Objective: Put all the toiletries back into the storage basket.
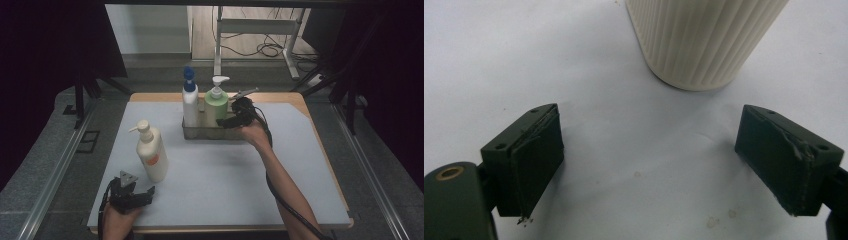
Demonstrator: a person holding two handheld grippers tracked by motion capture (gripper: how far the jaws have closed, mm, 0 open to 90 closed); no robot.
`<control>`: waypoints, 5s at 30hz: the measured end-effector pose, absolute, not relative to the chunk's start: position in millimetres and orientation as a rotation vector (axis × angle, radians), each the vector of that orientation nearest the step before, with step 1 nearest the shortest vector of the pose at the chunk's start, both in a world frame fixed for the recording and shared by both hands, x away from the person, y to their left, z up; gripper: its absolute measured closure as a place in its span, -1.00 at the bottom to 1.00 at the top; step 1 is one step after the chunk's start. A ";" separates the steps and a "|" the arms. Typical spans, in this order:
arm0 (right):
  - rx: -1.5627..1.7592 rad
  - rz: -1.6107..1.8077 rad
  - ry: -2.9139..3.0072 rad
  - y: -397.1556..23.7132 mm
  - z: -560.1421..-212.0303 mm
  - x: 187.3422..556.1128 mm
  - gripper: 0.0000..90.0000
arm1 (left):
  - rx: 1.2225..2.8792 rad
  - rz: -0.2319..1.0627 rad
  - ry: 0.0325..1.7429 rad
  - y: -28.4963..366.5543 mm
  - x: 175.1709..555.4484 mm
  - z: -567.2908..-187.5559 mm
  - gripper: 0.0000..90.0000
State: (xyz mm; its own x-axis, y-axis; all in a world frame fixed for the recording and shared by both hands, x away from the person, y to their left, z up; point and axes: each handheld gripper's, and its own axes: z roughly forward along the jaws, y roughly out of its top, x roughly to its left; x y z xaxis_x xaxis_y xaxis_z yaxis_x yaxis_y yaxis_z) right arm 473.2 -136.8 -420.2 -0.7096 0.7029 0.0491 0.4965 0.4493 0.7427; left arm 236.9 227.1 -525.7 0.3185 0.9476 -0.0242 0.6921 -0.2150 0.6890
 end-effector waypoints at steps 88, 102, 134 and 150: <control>1.281 1.011 2.422 -124.9 -463.4 489.5 0.98 | 1.989 0.548 1.444 227.2 236.9 -525.5 -0.74; 1.236 1.075 2.396 -135.1 -454.1 482.3 0.83 | 1.992 0.547 1.444 227.4 236.9 -525.4 -0.74; 0.990 1.104 2.460 -156.3 -425.9 433.9 -0.33 | 1.984 0.543 1.445 227.5 236.7 -525.7 -0.73; 0.951 1.106 2.470 -168.0 -425.4 407.3 -0.71 | 1.984 0.548 1.445 227.1 236.5 -525.7 -0.73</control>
State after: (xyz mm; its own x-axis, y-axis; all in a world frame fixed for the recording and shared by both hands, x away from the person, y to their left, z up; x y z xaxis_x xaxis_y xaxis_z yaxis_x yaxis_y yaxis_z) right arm 407.3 -168.0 -425.4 -0.7472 0.6644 0.0185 0.4563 0.4924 0.7411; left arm 236.5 227.1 -525.7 0.3165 0.9483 -0.0260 0.6926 -0.2123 0.6894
